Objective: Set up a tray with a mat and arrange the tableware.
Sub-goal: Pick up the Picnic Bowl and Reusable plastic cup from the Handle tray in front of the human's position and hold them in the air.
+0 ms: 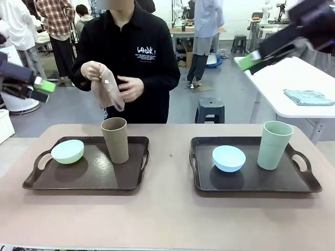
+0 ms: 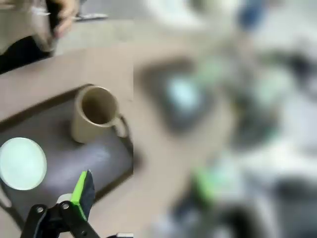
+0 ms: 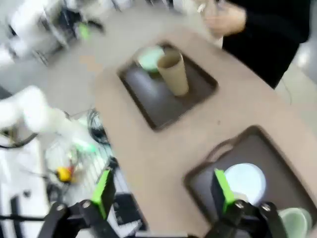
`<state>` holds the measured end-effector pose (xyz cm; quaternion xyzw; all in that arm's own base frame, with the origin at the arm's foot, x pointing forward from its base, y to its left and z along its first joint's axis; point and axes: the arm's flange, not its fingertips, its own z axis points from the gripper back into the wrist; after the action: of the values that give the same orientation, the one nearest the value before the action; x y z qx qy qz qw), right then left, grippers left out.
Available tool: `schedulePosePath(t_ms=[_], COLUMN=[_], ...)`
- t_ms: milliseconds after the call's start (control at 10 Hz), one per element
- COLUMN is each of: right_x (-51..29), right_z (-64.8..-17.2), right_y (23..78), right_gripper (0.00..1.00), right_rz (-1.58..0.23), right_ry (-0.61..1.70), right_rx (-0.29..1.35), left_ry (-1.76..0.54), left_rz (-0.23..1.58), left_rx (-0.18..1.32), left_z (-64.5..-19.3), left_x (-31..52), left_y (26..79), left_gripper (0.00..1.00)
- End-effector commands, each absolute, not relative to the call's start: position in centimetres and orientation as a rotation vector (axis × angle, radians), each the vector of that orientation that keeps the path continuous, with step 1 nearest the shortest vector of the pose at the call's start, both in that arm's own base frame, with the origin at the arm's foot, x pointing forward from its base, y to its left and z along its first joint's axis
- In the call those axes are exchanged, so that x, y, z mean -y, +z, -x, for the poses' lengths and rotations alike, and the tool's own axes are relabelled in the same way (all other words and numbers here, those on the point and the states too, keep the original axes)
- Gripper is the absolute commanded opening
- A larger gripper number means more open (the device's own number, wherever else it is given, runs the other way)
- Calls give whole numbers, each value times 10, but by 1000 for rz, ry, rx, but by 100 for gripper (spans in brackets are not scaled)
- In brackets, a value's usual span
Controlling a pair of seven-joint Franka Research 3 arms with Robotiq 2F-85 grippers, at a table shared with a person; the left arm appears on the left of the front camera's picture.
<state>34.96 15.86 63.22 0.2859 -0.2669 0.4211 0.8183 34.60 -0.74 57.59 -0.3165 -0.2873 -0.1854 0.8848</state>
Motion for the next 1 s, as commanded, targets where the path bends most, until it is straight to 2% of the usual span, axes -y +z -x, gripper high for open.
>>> schedulePosePath(t_ms=[0, 100, 200, 300, 400, 700, 800, 900], right_x=[-225, -259, -284, -298, -284, -284, -294, -309], right_z=[-421, -445, -455, -457, -417, -417, -434, -451], right_y=[577, 540, 511, 494, 524, 524, 513, 501], right_gripper=[100, 100, 100, 100, 100, 100, 100, 100], right_rz=[-307, -267, -330, -566, -311, -311, -347, -544], right_ry=[1041, 1144, 1226, 1246, 1196, 1196, 1216, 1445], right_rx=[548, 517, 485, 427, 498, 498, 503, 616], left_ry=[-236, -183, -143, -99, -233, -233, -204, -216], left_rz=[389, 194, 74, -9, 214, 214, 154, 190], left_rx=[407, 339, 307, 290, 493, 493, 468, 365], left_z=[-390, -413, -428, -435, -411, -411, -421, -438], left_x=[26, 23, 21, 17, 28, 28, 28, 28], left_y=[573, 564, 554, 547, 559, 559, 555, 539], left_gripper=[100, 100, 100, 100, 100, 100, 100, 100])
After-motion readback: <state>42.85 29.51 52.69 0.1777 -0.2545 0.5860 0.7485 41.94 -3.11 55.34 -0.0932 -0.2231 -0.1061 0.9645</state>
